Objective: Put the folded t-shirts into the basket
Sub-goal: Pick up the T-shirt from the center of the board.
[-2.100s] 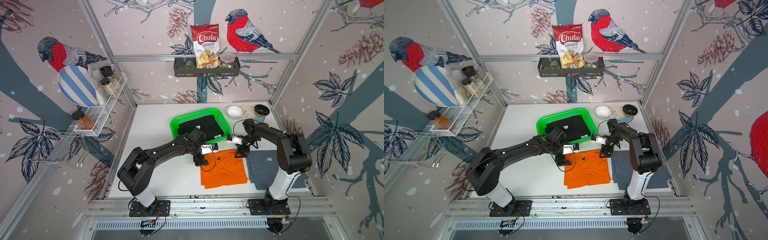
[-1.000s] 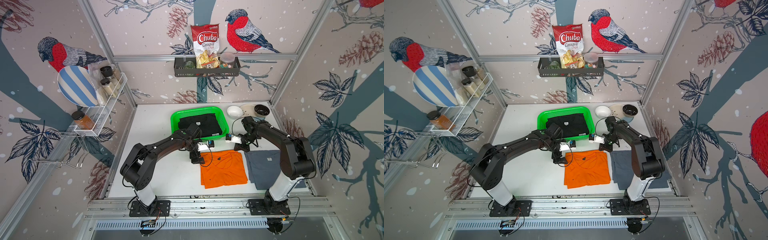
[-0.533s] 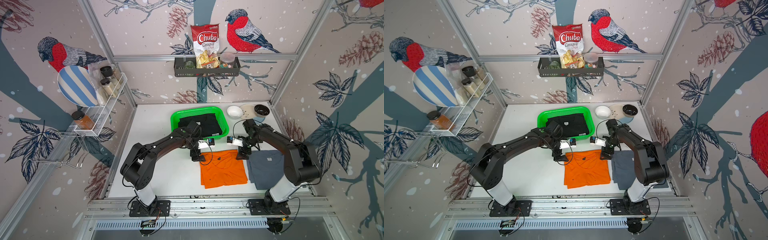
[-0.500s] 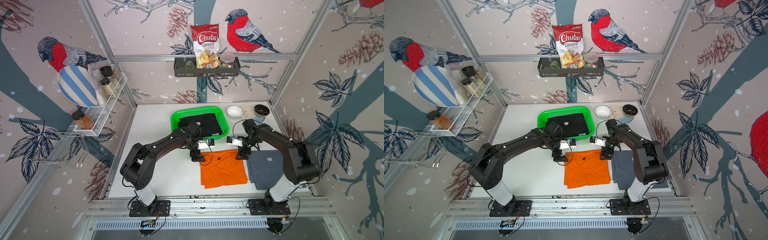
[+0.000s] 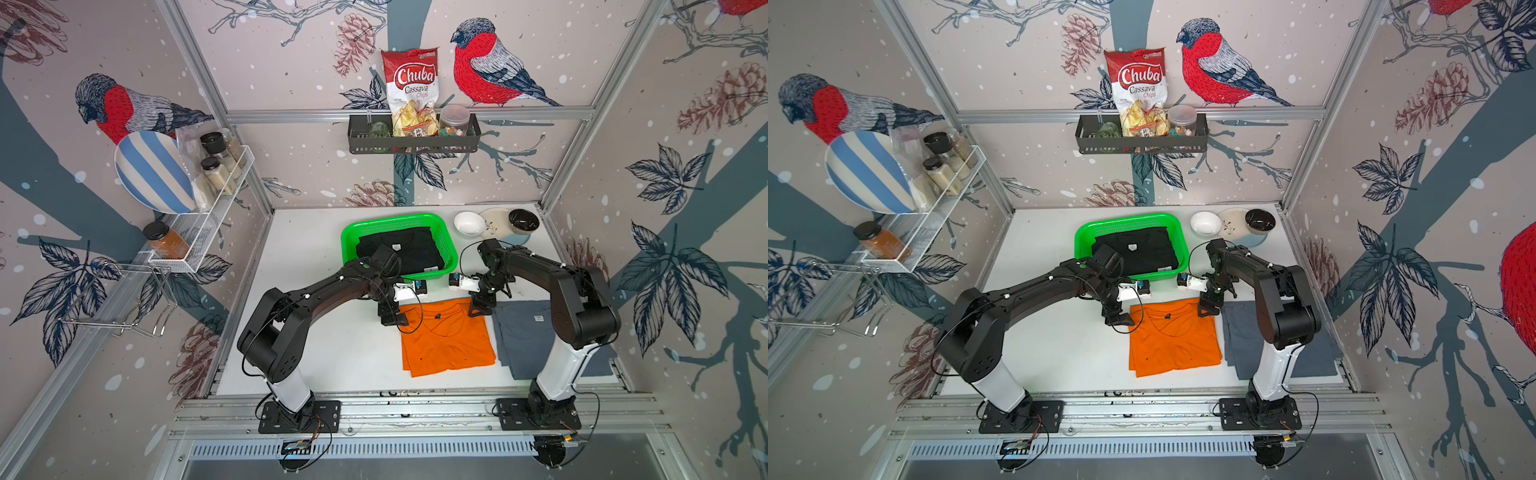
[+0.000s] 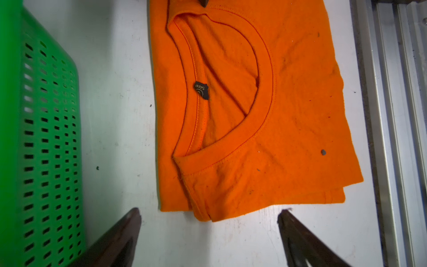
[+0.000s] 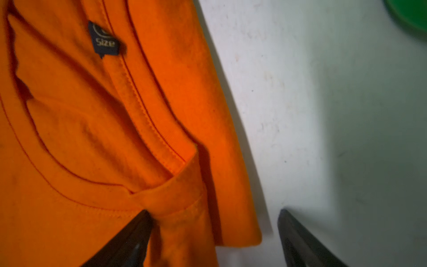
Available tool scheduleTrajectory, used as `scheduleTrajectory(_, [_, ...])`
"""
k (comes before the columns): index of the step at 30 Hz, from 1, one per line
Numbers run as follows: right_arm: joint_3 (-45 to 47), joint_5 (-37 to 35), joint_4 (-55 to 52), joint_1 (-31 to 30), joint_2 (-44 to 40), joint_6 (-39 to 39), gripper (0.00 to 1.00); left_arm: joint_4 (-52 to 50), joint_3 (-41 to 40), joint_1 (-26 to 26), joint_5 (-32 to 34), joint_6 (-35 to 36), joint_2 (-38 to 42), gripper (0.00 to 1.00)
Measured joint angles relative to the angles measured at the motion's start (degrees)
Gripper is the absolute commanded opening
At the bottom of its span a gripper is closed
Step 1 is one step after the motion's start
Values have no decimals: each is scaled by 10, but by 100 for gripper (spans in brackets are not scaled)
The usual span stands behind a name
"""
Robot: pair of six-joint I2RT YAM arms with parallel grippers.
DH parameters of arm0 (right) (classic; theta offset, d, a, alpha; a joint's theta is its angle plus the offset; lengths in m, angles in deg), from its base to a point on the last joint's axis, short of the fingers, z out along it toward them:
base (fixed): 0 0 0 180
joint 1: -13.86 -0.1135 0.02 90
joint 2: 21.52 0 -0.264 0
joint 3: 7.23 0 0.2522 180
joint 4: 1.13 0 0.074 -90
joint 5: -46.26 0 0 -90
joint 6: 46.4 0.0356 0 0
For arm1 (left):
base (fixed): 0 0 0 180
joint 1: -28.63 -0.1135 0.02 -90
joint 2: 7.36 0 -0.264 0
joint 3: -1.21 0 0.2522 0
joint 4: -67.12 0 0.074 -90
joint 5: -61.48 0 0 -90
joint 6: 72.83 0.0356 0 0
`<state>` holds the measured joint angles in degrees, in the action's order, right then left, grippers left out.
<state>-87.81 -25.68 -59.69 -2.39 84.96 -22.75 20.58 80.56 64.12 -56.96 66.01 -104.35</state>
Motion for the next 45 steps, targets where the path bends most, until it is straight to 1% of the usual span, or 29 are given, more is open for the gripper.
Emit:
scheduleTrajectory(2, [-7,7,-2,-1,8,-5,51,0,0,0,0,0,0,91])
scheduleTrajectory(4, [-15,15,-12,-1,15,-10,43,0,0,0,0,0,-1,91])
scheduleTrajectory(7, [-21,21,-26,-1,21,-12,38,0,0,0,1,0,-2,91])
scheduleTrajectory(10, [-23,23,-32,-1,21,-12,37,0,0,0,2,0,-3,91])
scheduleTrajectory(12, [-23,23,-34,-1,16,-12,33,1,0,0,3,-4,-6,91])
scheduleTrajectory(16, [-23,33,-37,2,-4,-13,14,2,3,0,7,-7,-13,91])
scheduleTrajectory(19, [-23,38,-39,2,-23,-14,8,3,6,0,16,-9,-22,91])
scheduleTrajectory(21, [-19,40,-38,0,-35,-14,0,2,17,0,17,-10,-28,91])
scheduleTrajectory(27, [16,37,-27,-14,-85,-15,0,12,44,0,19,-11,-49,92])
scheduleTrajectory(36, [85,13,18,-46,-175,-19,0,12,81,0,15,-10,-91,92])
scheduleTrajectory(40, [124,1,49,-62,-221,-16,0,10,87,0,16,-9,-110,92])
scheduleTrajectory(45, [166,-21,80,-84,-287,-9,0,6,88,1,15,-4,-112,93])
